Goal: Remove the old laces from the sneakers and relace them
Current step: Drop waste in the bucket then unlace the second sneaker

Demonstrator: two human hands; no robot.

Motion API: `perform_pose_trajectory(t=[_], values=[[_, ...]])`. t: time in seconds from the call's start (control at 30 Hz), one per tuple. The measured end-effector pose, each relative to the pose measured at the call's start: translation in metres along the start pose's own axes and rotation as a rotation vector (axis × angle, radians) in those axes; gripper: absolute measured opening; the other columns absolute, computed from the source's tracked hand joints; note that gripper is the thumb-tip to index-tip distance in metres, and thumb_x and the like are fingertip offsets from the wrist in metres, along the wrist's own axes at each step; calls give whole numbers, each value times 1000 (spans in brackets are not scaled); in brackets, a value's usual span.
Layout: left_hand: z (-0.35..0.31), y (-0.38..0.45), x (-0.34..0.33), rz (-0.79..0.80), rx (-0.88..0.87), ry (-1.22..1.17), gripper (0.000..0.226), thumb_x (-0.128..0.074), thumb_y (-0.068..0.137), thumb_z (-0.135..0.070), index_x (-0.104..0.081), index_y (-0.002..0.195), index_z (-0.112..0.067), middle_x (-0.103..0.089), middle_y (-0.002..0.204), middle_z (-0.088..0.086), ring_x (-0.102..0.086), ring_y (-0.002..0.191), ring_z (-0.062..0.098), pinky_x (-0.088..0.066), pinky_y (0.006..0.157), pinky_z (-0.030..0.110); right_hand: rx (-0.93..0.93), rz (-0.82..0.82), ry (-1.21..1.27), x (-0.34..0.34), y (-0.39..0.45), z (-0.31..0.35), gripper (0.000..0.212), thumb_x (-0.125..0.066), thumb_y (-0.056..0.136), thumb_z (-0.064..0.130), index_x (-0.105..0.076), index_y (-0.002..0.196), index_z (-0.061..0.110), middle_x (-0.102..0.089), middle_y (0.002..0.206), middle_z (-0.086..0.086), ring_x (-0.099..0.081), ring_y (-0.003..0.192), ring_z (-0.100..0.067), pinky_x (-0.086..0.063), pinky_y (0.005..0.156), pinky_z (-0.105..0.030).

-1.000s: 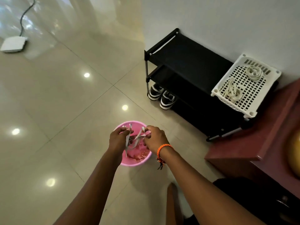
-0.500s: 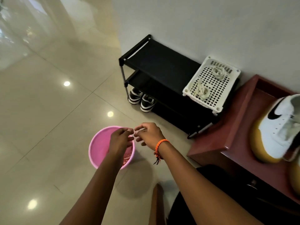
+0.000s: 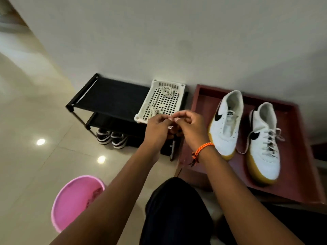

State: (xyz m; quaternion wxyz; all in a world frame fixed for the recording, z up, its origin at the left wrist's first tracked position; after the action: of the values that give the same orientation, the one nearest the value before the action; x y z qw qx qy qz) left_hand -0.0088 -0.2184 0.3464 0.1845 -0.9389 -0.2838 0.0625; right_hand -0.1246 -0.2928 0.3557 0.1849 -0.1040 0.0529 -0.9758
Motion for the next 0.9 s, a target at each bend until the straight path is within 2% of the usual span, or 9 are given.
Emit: perform_pose_trajectory(t=[0.07, 0.13, 0.23, 0.37, 0.5, 0.6, 0.7, 0.83, 0.9], values=[[-5, 8, -40, 27, -52, 47, 10, -63, 101, -8, -72, 102, -5, -78, 91, 14, -75, 77, 22, -64, 69, 34, -7, -72, 22, 38, 7, -1, 19, -62, 94, 1, -76, 93, 14, -77, 81, -10, -75, 72, -23, -62, 65, -37], [-8, 13, -80, 61, -98, 93, 10, -63, 99, -9, -73, 101, -9, -78, 92, 12, -76, 81, 22, -64, 75, 40, 2, -142, 25, 75, 12, -3, 16, -63, 90, 9, -76, 91, 18, -77, 84, -11, -75, 79, -31, -65, 70, -45], [-10, 16, -129, 127, -126, 128, 10, -62, 99, -8, -72, 102, -9, -77, 89, 8, -74, 74, 15, -60, 68, 34, 3, -194, 28, 123, 15, -9, 18, -61, 95, 1, -74, 93, 13, -75, 85, -15, -74, 75, -24, -61, 62, -38], [-2, 20, -174, 187, -87, 92, 12, -61, 101, -9, -72, 99, -10, -78, 98, 16, -78, 88, 35, -59, 65, 35, 13, -225, 6, 170, 21, -23, 22, -61, 96, 1, -73, 90, 18, -77, 84, -12, -73, 75, -26, -56, 60, -35], [20, 39, -203, 151, -138, 163, 15, -64, 94, -14, -77, 93, -20, -79, 96, 4, -77, 94, 28, -65, 84, 52, 15, -260, -81, 195, 28, -50, 23, -63, 93, 3, -75, 93, 23, -77, 95, -2, -75, 88, -22, -63, 75, -43], [18, 45, -214, 92, -374, 441, 25, -61, 96, -20, -82, 101, -31, -74, 120, -6, -67, 115, 11, -57, 92, 33, 14, -334, -304, 208, 29, -71, 23, -63, 92, 7, -72, 103, 26, -73, 105, 1, -70, 94, -13, -59, 85, -36], [19, 55, -228, 107, -465, 638, 29, -59, 104, -29, -80, 124, -28, -56, 151, 2, -54, 136, 17, -41, 95, 24, -25, -300, -430, 201, 35, -85, 26, -65, 92, 20, -65, 114, 33, -70, 111, -3, -68, 101, -21, -58, 86, -42], [24, 66, -227, -16, -401, 711, 26, -56, 104, -37, -78, 112, -24, -73, 117, -5, -70, 104, 17, -48, 71, 30, -32, -262, -395, 191, 41, -79, 24, -71, 90, 25, -63, 112, 31, -73, 104, 4, -69, 97, -20, -58, 81, -43], [25, 73, -220, -113, -360, 726, 27, -55, 101, -40, -75, 109, -24, -74, 105, -5, -71, 94, 17, -53, 69, 35, -50, -234, -359, 190, 46, -76, 22, -72, 91, 28, -64, 110, 32, -72, 102, 9, -70, 98, -17, -58, 82, -40]])
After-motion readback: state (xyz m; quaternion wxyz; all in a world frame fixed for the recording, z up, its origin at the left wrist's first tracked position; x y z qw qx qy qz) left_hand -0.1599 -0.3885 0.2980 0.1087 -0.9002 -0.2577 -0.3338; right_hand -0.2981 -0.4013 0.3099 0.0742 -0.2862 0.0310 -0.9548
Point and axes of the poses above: each hand's wrist, its own y-axis towards the middle knuckle, its own x-axis out of the back of the hand, z = x × y, the point moved 7 cm from there along y, towards the middle knuckle
